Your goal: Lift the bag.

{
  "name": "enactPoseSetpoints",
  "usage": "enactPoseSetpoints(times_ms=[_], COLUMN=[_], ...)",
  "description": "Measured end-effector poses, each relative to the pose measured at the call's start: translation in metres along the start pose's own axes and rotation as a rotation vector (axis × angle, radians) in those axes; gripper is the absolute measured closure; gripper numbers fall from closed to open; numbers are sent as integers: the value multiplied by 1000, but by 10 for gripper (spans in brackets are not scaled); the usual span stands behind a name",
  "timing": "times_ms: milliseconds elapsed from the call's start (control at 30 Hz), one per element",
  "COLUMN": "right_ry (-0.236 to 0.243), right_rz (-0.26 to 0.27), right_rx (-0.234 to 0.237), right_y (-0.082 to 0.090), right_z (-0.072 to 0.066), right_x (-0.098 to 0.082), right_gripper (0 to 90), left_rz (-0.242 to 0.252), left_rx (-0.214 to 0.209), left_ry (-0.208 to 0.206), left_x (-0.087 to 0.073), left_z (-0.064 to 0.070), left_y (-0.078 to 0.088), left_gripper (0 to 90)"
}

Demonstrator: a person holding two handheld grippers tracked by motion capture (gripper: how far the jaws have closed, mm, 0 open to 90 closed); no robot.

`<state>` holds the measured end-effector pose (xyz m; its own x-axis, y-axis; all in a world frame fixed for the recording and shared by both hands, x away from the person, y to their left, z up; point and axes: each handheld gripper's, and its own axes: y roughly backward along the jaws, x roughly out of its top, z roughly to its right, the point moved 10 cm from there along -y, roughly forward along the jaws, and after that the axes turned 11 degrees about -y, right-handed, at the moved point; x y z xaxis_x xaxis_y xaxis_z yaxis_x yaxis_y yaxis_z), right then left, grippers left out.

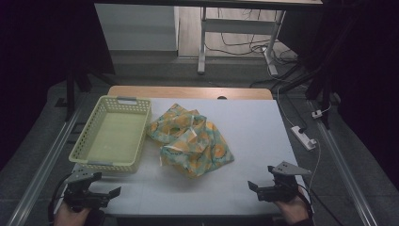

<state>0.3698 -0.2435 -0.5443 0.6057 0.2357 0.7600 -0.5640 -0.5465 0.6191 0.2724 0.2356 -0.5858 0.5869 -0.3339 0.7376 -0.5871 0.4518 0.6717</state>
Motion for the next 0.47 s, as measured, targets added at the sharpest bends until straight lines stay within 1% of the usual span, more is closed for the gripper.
enactPoseSetpoints(times_ms=[67, 167, 267, 333, 433, 467], right_ry=[-13, -27, -25, -25, -31, -29], right_rz=[-11, -32, -66, -92, -129, -124], right_rx=[-2, -3, -20, -30, -42, -44], right_y=[1, 1, 0, -1, -4, -4], right_z=[2, 3, 7, 8, 11, 12], right_x=[-5, -12, -22, -27, -34, -34], right_gripper=[5, 6, 6, 7, 7, 7], left_rz=[-19, -9, -45, -54, -63, -66], left_rx=[21, 20, 27, 27, 22, 19], left_ry=[-1, 9, 12, 4, 3, 7], left_x=[-4, -4, -7, -7, -7, -7], left_z=[-2, -4, -4, -3, -3, -3], left_y=[-1, 1, -1, -2, -3, -4], left_gripper=[0, 0, 0, 0, 0, 0])
